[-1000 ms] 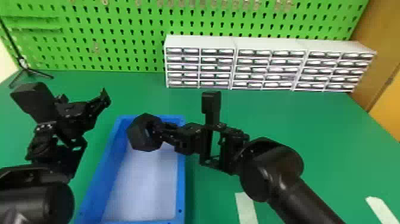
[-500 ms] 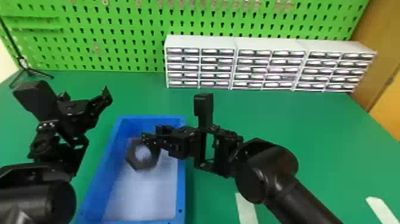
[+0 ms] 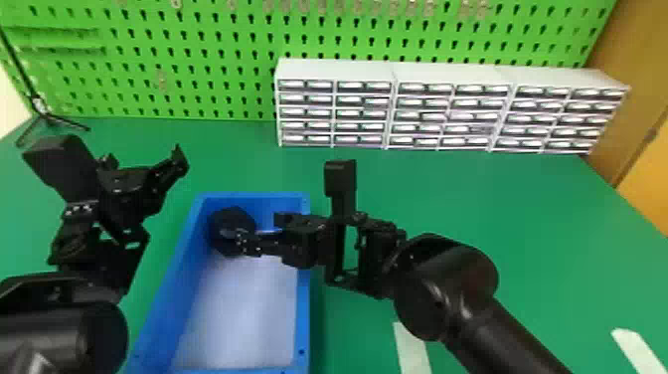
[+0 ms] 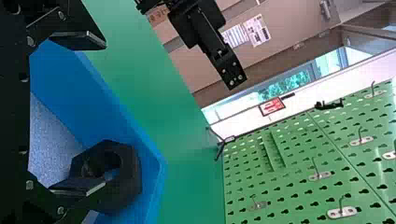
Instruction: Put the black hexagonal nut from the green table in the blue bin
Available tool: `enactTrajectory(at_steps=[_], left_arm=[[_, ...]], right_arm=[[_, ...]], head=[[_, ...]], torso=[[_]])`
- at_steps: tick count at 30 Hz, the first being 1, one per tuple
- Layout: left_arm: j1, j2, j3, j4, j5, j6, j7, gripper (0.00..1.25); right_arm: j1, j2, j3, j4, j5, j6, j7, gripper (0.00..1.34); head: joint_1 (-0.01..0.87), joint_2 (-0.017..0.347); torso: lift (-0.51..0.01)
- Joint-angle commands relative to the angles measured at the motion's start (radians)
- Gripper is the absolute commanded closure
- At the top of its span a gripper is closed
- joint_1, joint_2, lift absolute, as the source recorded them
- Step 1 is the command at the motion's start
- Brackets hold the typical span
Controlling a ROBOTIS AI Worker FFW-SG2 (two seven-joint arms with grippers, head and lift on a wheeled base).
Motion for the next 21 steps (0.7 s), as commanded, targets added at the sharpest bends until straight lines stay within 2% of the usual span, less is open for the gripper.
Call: enactTrajectory(at_steps=[1,13,17,21], left_arm=[[0.0,0.0,0.0,0.0,0.002,0.0,0.0,0.11],[0.005,0.001,0.002,0.0,0.003,0.0,0.0,0.11],[0.006,0.001,0.003,0.0,0.005,0.0,0.0,0.11],[0.008,0.0,0.005,0.0,0.005,0.0,0.0,0.11]], right_arm=[[-0.003,0.0,0.002,0.0,0.0,0.005,0.0,0.25],[0.012,0.003,-0.047,0.0,0.019,0.005,0.002,0.25],[0.029,0.008,-0.1,-0.005,0.051,-0.006,0.005,0.25],[0.058,0.015,-0.192,-0.031,0.132,-0.004,0.005,0.25]], head=[[0.692,0.008],[0.692,0.008],[0.692,0.008],[0.692,0.008]], torso=[[-0.097],[-0.097],[-0.097],[-0.097]])
